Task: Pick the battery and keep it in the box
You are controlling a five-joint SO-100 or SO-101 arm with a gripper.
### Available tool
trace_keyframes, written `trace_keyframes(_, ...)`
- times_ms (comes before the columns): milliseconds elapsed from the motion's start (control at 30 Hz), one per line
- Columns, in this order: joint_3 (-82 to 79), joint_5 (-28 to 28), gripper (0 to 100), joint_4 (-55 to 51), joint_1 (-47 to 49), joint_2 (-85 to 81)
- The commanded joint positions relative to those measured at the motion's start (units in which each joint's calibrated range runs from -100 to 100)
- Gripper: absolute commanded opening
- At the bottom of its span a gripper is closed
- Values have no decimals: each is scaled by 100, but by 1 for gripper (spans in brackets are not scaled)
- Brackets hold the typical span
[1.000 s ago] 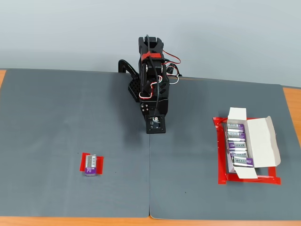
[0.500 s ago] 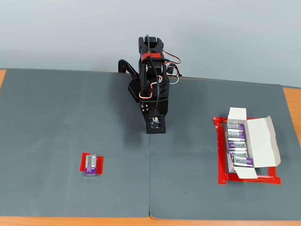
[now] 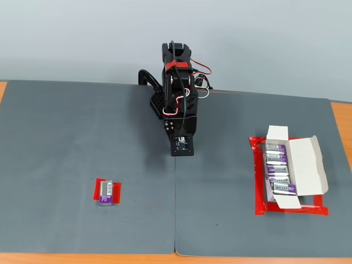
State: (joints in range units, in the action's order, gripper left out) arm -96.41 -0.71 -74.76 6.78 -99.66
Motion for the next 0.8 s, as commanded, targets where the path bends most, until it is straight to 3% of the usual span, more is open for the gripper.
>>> trace_keyframes(0, 401, -10, 2, 2, -18, 34)
trace_keyframes(767, 401, -36, 2, 11, -10, 34)
